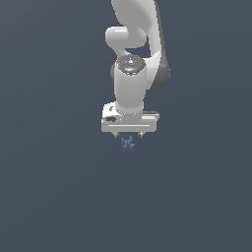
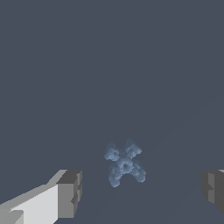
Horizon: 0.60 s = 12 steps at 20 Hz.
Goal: Pick up the object and move it to a goal position.
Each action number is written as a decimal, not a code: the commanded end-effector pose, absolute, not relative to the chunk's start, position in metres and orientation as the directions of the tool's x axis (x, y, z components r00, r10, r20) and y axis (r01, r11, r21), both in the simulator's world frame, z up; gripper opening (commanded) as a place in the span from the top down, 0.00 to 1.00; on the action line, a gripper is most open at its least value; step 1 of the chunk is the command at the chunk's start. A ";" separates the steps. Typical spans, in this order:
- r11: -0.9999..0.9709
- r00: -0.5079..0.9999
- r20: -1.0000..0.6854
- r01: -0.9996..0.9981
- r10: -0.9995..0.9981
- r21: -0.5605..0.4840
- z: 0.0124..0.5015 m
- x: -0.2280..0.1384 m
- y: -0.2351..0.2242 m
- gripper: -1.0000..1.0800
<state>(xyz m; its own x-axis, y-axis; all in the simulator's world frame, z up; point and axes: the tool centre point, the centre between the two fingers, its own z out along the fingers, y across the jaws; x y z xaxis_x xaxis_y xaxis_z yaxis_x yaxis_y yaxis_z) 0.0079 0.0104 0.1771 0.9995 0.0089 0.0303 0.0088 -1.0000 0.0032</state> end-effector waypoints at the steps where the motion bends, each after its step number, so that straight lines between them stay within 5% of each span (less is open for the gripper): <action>1: -1.000 1.000 0.030 0.009 0.009 0.003 0.177 0.008 0.010 0.04; 12: -0.999 0.998 0.040 0.045 0.045 0.012 0.183 0.013 0.011 0.04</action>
<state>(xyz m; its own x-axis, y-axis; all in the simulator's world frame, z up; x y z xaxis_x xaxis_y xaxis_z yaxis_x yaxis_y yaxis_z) 0.0126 0.0103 0.1829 0.9982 0.0438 0.0401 0.0433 -0.9990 0.0117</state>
